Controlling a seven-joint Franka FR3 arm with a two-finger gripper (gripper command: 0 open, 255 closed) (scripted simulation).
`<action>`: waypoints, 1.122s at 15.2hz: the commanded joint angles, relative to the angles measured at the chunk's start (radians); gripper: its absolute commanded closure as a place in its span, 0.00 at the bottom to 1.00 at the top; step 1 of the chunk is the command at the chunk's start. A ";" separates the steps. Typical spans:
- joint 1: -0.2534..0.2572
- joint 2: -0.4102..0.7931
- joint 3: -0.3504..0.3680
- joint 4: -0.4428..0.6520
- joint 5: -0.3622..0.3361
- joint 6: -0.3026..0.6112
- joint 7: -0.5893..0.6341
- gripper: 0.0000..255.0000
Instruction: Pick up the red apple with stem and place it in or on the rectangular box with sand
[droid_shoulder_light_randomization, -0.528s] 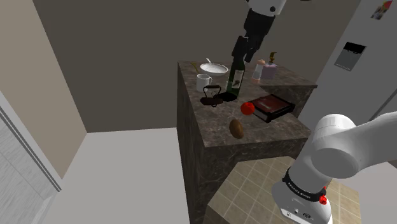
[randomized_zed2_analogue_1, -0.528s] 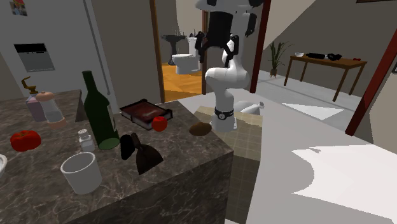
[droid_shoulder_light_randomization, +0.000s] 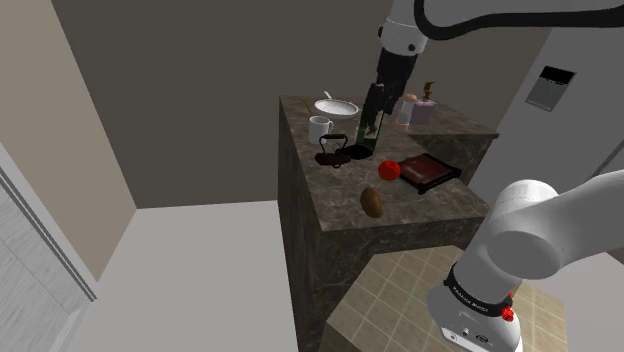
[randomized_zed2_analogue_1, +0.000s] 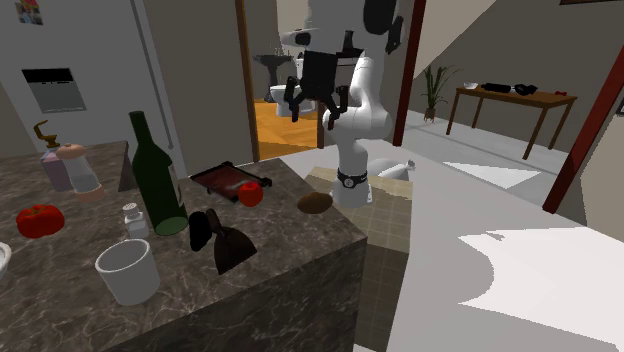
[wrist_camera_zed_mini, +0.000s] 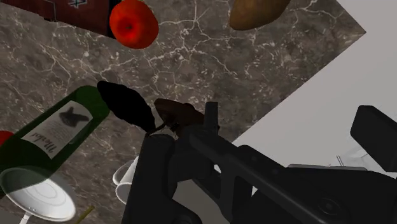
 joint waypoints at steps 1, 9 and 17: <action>-0.013 0.019 -0.020 -0.029 -0.022 0.020 -0.021 0.00; -0.079 0.164 -0.111 -0.095 -0.124 0.123 -0.105 0.00; -0.153 0.359 -0.200 -0.110 -0.234 0.237 -0.172 0.00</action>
